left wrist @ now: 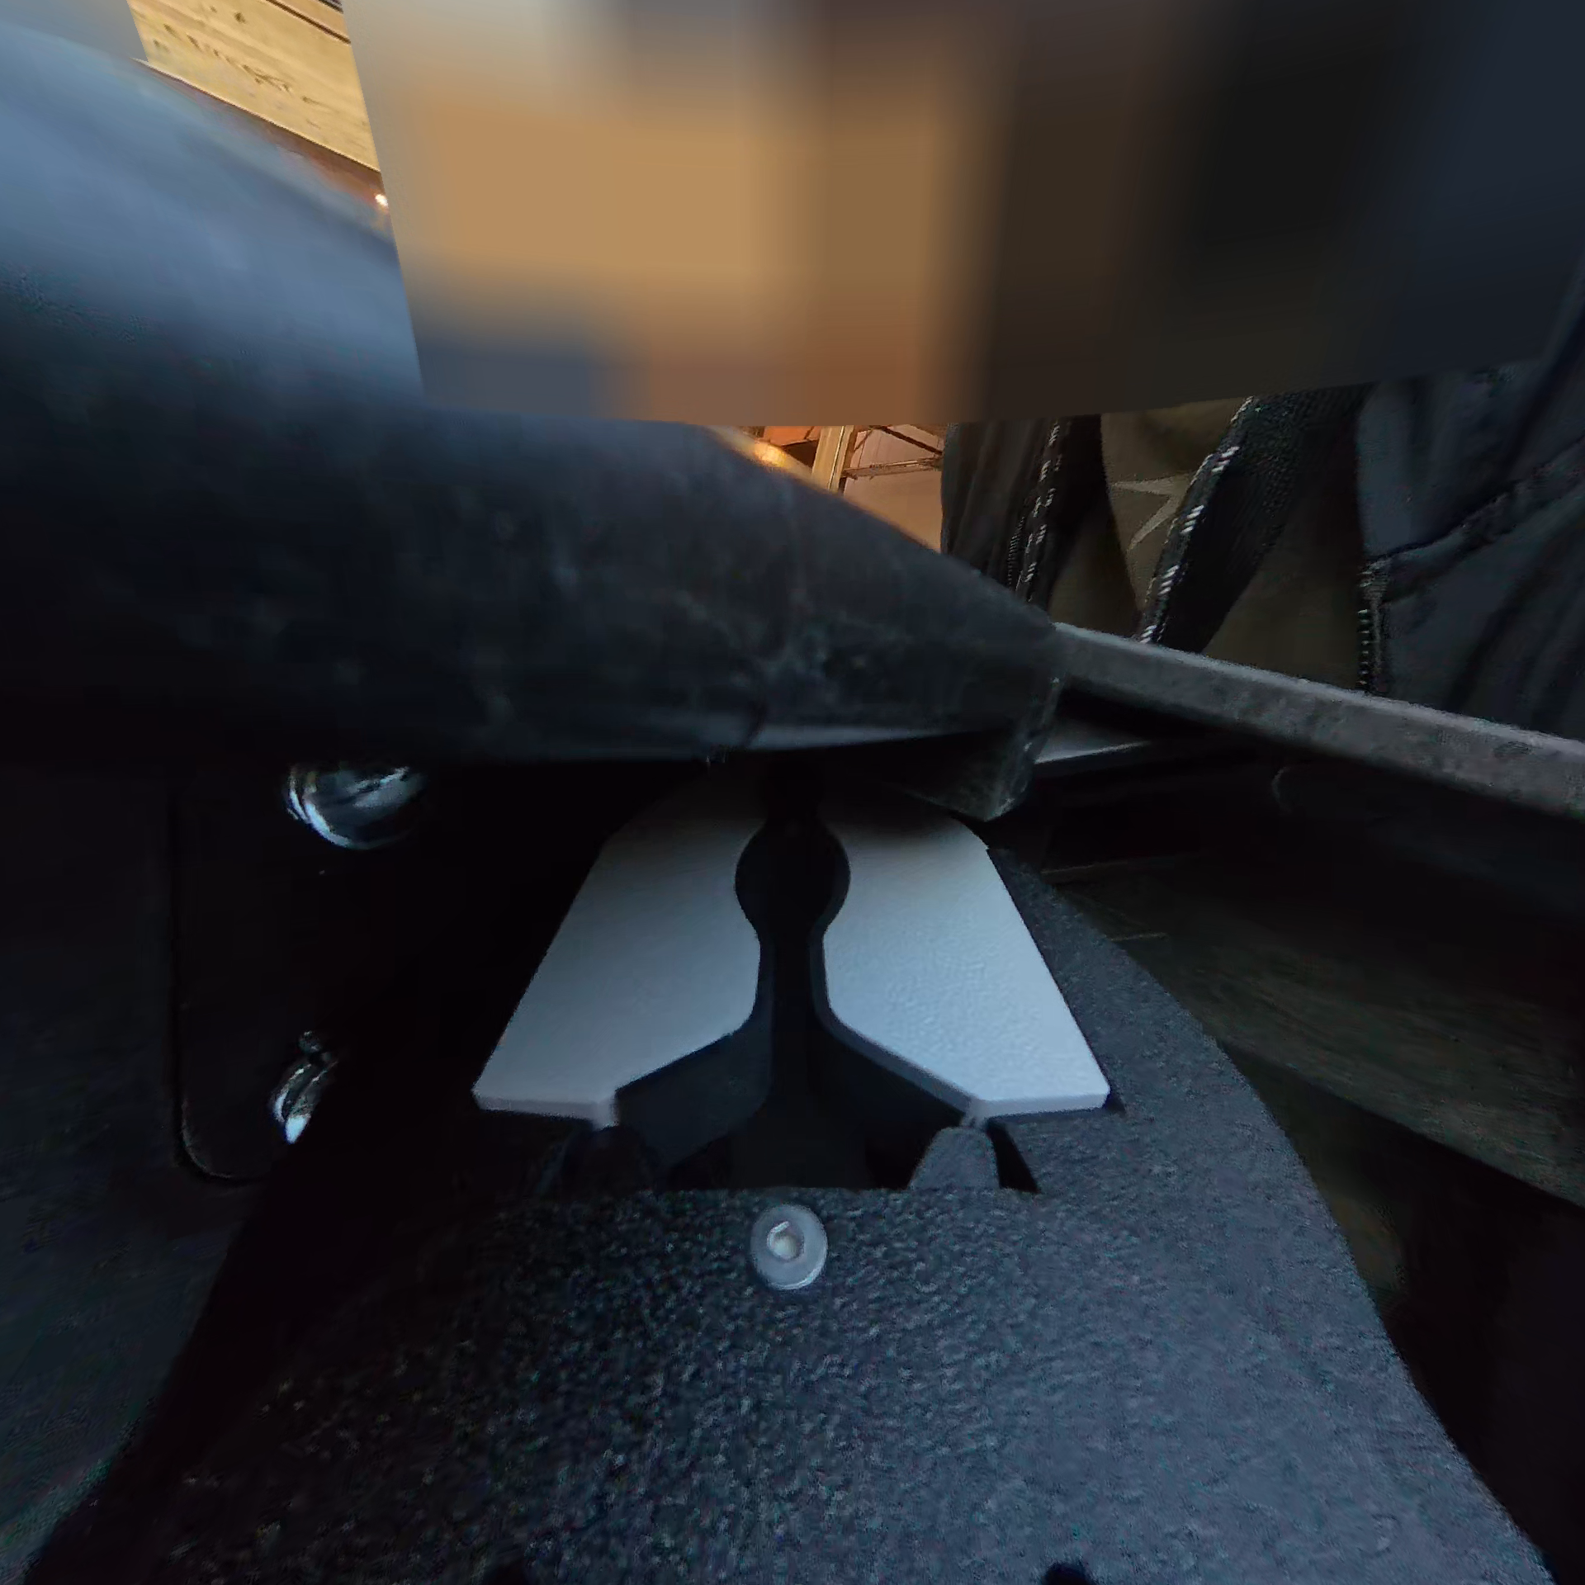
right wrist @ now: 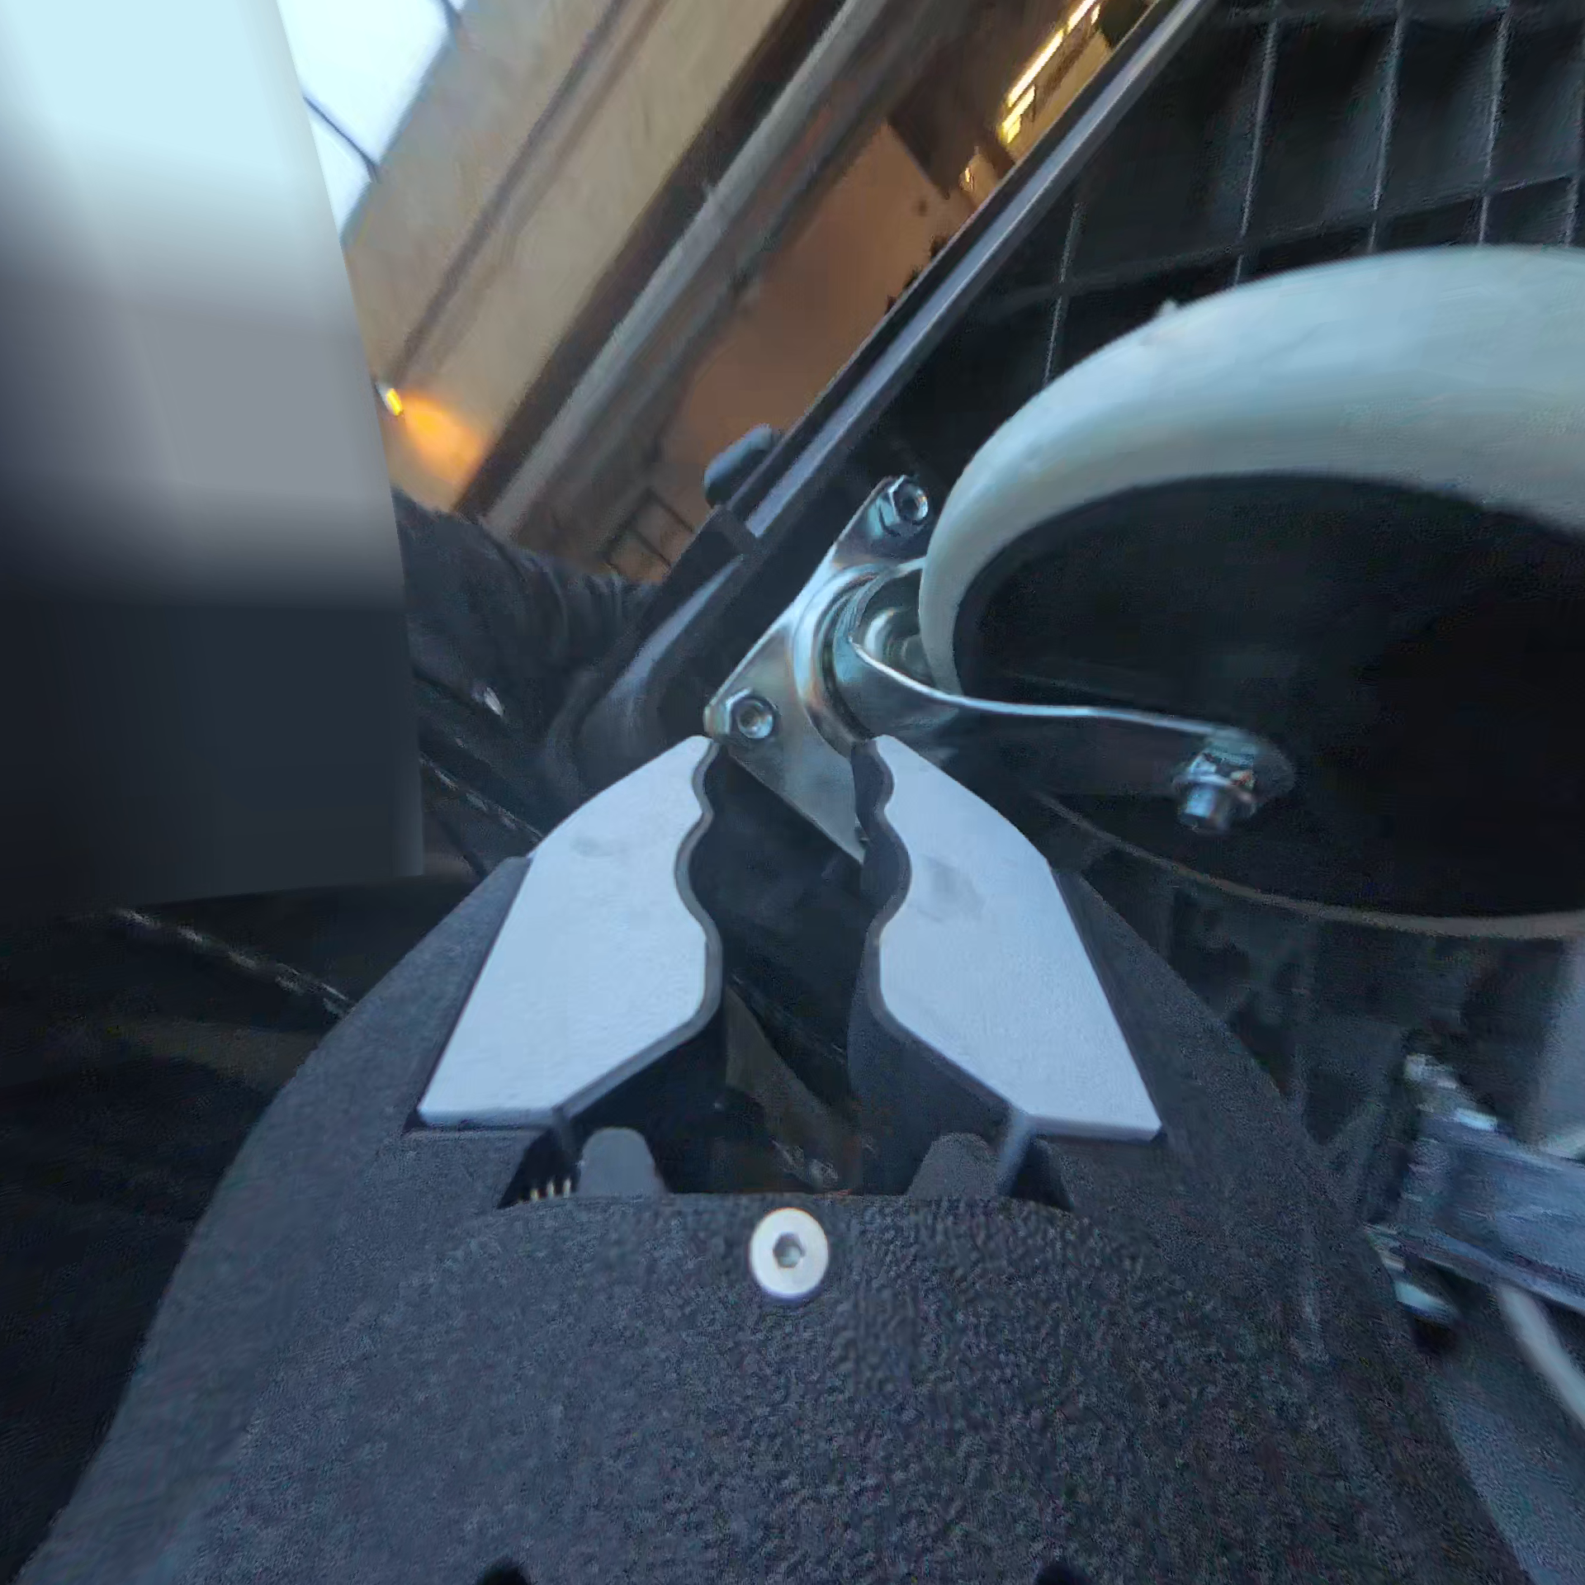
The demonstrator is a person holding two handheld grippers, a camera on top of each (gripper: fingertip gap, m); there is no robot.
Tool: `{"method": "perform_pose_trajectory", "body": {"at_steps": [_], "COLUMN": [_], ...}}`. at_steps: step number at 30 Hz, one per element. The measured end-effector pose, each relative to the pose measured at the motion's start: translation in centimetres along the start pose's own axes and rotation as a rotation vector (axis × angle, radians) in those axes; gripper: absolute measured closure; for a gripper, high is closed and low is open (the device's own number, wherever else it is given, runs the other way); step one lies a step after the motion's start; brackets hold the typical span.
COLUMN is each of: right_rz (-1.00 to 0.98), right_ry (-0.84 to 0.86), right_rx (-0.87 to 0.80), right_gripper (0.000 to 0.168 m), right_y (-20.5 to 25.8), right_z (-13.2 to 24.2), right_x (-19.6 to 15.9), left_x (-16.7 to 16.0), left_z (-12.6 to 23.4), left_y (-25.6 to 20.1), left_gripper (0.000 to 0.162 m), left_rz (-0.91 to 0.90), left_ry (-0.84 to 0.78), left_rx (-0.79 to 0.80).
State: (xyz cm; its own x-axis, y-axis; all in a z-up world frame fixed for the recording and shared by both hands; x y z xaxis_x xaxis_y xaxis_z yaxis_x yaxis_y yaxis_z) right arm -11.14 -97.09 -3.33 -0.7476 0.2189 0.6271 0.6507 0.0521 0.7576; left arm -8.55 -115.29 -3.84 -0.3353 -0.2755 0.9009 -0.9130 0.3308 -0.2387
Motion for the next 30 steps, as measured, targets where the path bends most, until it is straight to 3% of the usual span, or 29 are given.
{"method": "perform_pose_trajectory", "body": {"at_steps": [2, 5, 12, 23, 25, 30], "right_rz": [-0.133, -0.227, -0.235, -0.129, -0.123, -0.15], "right_ry": [-0.122, -0.165, -0.149, -0.078, -0.098, -0.151], "right_rx": [0.002, -0.044, -0.048, -0.026, -0.013, -0.045], "right_gripper": [0.131, 0.119, 0.103, 0.099, 0.108, 0.102], "right_y": [0.3, 0.7, 2.0, 4.2, 4.3, 3.0], "right_z": [0.3, 0.2, -1.2, -1.6, -1.2, -0.9], "right_x": [-0.2, -0.9, -1.3, -1.6, -1.4, -0.9], "left_x": [0.0, 0.0, 0.0, 0.1, 0.1, 0.0], "left_z": [0.0, 0.0, 0.1, 0.0, 0.0, 0.0], "left_y": [0.0, -0.1, -0.3, -0.3, -0.3, -0.2], "left_gripper": [0.162, 0.162, 0.162, 0.162, 0.162, 0.162], "left_rz": [0.007, 0.018, 0.031, 0.045, 0.047, 0.049], "left_ry": [0.001, 0.003, 0.011, 0.029, 0.023, 0.005], "left_rx": [0.005, 0.015, 0.027, 0.04, 0.041, 0.041]}}
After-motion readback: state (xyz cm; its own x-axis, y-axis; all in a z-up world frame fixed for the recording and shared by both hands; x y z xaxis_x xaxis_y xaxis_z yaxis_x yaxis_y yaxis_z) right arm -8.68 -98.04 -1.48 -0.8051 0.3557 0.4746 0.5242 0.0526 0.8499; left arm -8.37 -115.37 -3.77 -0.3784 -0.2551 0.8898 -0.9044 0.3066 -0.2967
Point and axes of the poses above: each gripper's, where its closed fingertips meet, z back along the fingers, x out of its top, y = z × x across the jaws, the point moved 7 cm from there along z, back along the fingers, and after that the axes turned 5 degrees about -y, right-handed, at the moved point
